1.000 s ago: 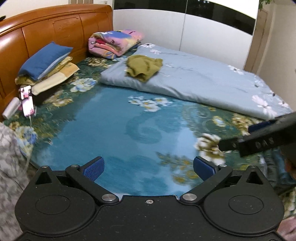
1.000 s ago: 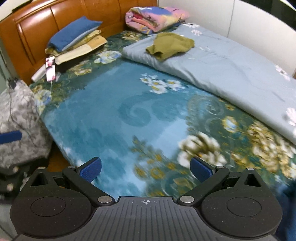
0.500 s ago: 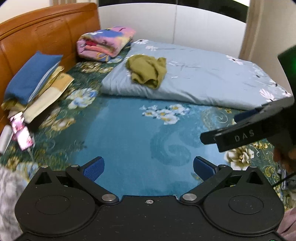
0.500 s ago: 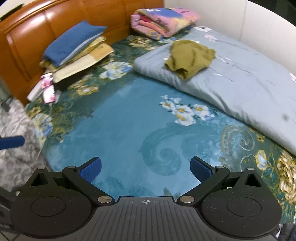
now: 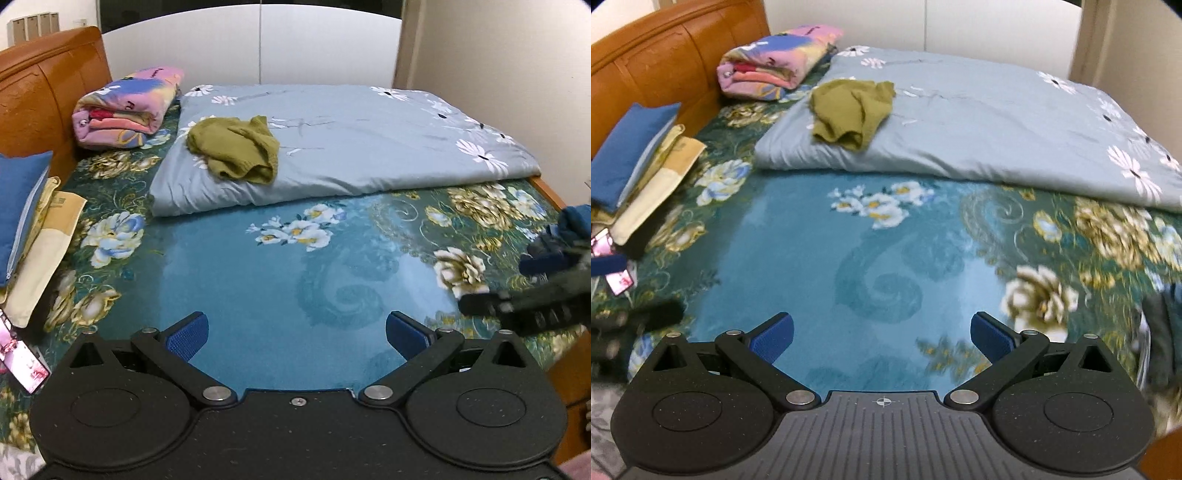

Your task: Fold clothes

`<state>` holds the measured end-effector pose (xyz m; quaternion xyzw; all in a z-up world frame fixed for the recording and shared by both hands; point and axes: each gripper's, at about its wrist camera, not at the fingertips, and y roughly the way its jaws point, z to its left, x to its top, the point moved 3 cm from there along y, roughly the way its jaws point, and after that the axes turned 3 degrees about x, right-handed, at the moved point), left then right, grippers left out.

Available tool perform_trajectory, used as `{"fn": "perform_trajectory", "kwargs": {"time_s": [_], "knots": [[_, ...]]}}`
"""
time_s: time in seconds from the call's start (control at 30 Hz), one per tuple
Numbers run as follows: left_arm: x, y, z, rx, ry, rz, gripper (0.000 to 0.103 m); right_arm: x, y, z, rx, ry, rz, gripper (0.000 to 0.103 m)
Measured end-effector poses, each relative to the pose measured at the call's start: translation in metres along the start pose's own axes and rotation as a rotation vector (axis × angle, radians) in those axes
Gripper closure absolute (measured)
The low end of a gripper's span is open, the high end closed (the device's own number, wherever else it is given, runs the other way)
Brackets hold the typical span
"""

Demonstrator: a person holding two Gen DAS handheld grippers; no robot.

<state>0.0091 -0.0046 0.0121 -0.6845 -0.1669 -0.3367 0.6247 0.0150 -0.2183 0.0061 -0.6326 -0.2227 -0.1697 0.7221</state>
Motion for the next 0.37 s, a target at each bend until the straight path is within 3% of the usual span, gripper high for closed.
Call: {"fn": "perform_trajectory", "kwargs": {"time_s": [0.37], "knots": [[-0.023, -0.007, 0.017, -0.058, 0.032, 0.028, 0.002, -0.037, -0.024, 0.028, -0.089, 0.071, 0.003, 0.000]]}}
